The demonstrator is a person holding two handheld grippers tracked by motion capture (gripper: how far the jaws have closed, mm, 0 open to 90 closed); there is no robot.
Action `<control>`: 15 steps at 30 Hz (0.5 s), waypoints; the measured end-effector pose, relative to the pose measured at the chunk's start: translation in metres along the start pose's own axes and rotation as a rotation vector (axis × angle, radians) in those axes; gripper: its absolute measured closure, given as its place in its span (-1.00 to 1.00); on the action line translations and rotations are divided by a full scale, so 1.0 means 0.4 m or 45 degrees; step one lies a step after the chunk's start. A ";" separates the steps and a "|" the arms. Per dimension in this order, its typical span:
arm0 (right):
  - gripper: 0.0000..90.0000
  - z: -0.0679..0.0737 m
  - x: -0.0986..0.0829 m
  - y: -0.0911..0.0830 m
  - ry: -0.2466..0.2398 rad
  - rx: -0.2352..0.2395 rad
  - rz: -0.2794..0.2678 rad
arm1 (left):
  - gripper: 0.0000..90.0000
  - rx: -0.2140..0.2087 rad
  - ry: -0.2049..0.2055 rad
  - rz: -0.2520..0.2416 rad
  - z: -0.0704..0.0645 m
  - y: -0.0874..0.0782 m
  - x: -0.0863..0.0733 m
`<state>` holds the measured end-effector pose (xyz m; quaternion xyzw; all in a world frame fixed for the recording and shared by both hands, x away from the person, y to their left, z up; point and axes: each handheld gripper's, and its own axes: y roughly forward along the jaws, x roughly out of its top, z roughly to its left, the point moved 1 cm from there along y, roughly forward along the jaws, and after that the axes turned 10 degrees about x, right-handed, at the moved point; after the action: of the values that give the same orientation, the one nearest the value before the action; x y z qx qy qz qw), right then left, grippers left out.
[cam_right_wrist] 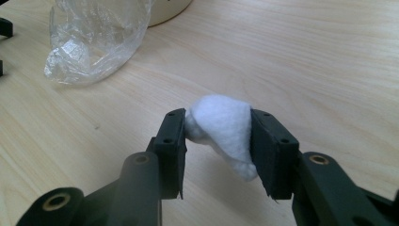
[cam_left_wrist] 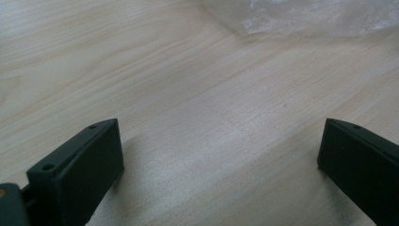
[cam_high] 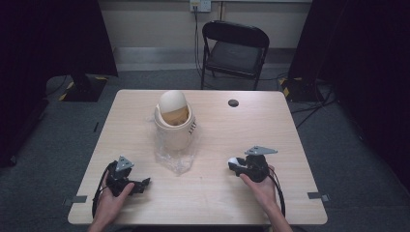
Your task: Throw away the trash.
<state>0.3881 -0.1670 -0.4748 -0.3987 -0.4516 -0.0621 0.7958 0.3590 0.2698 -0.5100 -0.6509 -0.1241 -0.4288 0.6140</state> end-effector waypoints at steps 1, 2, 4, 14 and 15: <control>0.30 0.002 0.002 0.004 -0.004 0.009 0.005 | -1.00 0.000 -0.003 -0.002 -0.001 0.000 0.000; 0.30 0.004 0.003 0.005 -0.002 0.011 0.005 | -1.00 0.001 0.001 0.000 0.000 0.000 0.000; 0.30 0.009 0.008 0.004 -0.013 0.014 0.000 | -1.00 0.000 -0.003 -0.001 0.000 0.000 0.000; 0.31 0.027 0.036 0.005 -0.043 0.031 -0.044 | -1.00 0.000 0.001 0.000 0.000 0.000 0.000; 0.31 0.026 0.038 0.005 -0.046 0.031 -0.045 | -1.00 0.000 0.002 0.001 0.000 0.000 0.000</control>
<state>0.3909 -0.1545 -0.4615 -0.3820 -0.4735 -0.0633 0.7911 0.3590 0.2699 -0.5100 -0.6506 -0.1236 -0.4291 0.6143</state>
